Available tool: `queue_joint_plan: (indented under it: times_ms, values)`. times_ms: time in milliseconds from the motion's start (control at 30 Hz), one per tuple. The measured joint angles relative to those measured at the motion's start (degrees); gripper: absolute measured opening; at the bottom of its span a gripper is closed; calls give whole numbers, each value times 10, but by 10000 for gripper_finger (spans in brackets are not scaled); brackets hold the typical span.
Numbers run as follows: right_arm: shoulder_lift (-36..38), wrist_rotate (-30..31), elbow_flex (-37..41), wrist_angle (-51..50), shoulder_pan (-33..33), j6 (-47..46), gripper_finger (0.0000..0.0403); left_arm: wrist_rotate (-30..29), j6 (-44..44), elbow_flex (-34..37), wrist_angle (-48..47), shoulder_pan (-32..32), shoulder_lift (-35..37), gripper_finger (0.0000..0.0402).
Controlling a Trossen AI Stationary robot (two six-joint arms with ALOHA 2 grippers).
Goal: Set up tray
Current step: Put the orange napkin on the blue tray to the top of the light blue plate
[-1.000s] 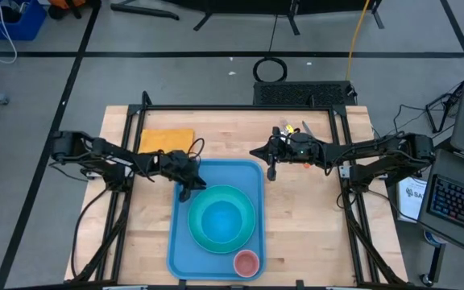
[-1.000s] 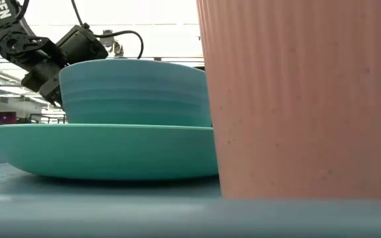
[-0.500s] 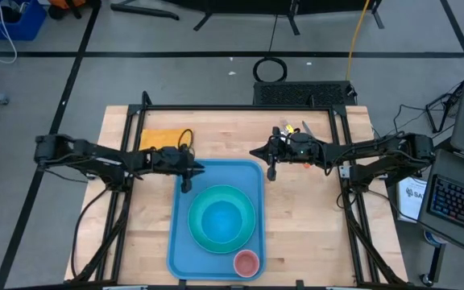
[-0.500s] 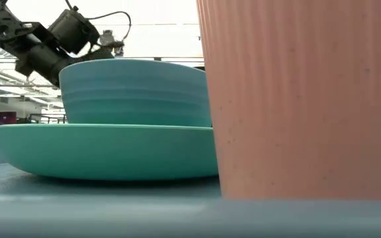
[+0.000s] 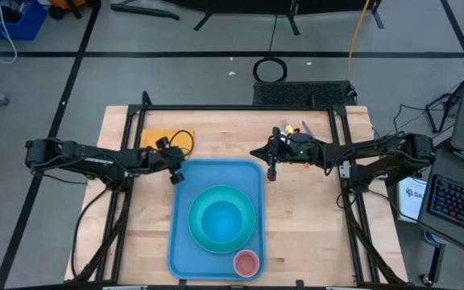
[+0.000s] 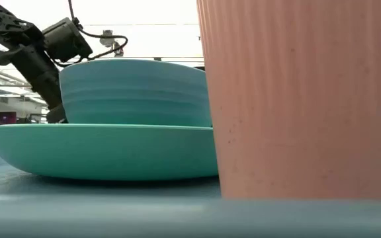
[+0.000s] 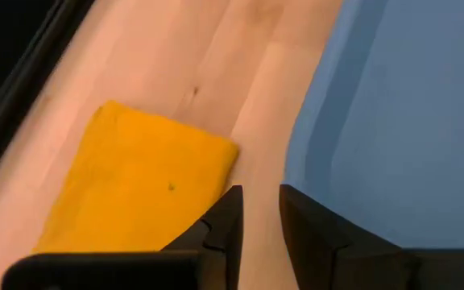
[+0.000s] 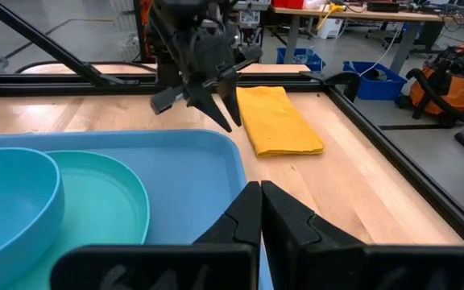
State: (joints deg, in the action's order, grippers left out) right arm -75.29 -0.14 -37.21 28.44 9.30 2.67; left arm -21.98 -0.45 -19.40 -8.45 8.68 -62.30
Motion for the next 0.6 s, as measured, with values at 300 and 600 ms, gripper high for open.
queue_joint_plan:
  times_ms: [300, 600]
  values:
    - [0, 0, 0, 0, 0, 0, 0, -20, -10, 0, -20, 37, -3, 190]
    - [0, -1, 0, 0, 0, 0, 0, 11, -32, 0, -26, 102, -40, 212]
